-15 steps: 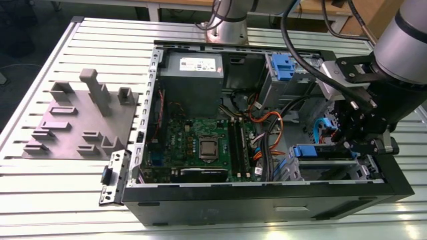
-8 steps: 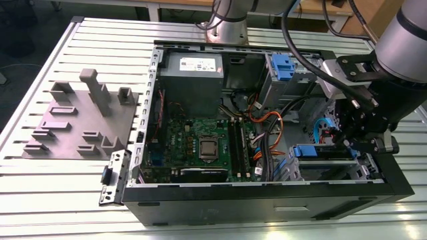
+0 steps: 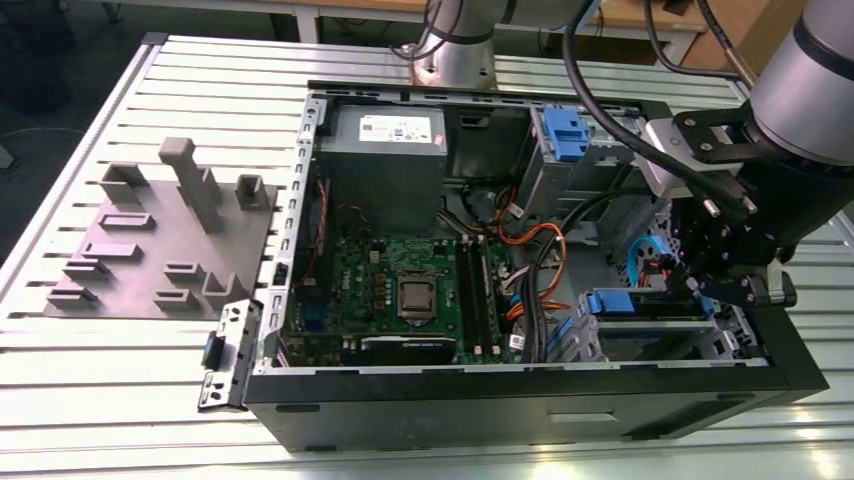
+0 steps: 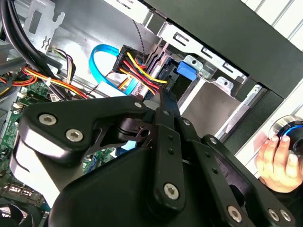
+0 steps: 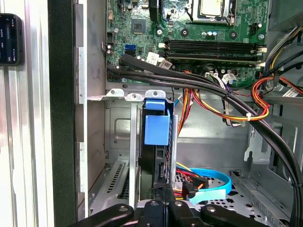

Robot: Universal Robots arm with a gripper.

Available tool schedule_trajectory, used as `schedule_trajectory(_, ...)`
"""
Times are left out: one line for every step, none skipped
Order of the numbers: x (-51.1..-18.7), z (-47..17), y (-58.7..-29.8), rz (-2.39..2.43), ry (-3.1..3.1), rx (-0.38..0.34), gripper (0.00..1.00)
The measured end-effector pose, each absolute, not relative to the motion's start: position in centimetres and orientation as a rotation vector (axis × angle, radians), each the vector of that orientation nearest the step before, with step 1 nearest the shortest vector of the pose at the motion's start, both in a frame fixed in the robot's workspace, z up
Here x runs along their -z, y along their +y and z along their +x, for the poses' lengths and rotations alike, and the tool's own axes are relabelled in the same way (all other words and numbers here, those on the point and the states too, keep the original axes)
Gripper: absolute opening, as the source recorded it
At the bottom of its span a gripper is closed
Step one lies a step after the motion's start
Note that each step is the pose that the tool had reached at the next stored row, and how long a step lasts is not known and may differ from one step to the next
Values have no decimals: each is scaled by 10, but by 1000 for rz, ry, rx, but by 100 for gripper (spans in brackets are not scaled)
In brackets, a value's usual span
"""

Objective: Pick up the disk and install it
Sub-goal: 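Insert the second disk wire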

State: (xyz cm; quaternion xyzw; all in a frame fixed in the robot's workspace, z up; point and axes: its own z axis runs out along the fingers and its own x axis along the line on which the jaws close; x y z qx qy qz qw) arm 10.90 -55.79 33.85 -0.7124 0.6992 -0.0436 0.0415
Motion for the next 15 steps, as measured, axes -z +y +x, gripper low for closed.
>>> schedule_trajectory(-339, 109, -558, -2181, 2141, 133, 11)
schedule_trajectory(-339, 109, -558, -2181, 2141, 133, 11)
schedule_trajectory(-339, 109, -558, -2181, 2141, 133, 11)
schedule_trajectory(-339, 109, -558, -2181, 2141, 133, 11)
schedule_trajectory(-339, 109, -558, -2181, 2141, 133, 11)
schedule_trajectory(-339, 109, -558, -2181, 2141, 133, 11)
schedule_trajectory(-339, 109, -558, -2181, 2141, 133, 11)
schedule_trajectory(-339, 109, -558, -2181, 2141, 133, 11)
schedule_trajectory(-339, 109, -558, -2181, 2141, 133, 11)
schedule_trajectory(-339, 109, -558, -2181, 2141, 133, 11)
schedule_trajectory(-339, 109, -558, -2181, 2141, 133, 11)
schedule_trajectory(-339, 109, -558, -2181, 2141, 133, 11)
schedule_trajectory(-339, 107, -558, -2181, 2141, 133, 11)
schedule_trajectory(-339, 104, -558, -2181, 2141, 133, 11)
schedule_trajectory(-339, 103, -558, -2181, 2141, 133, 11)
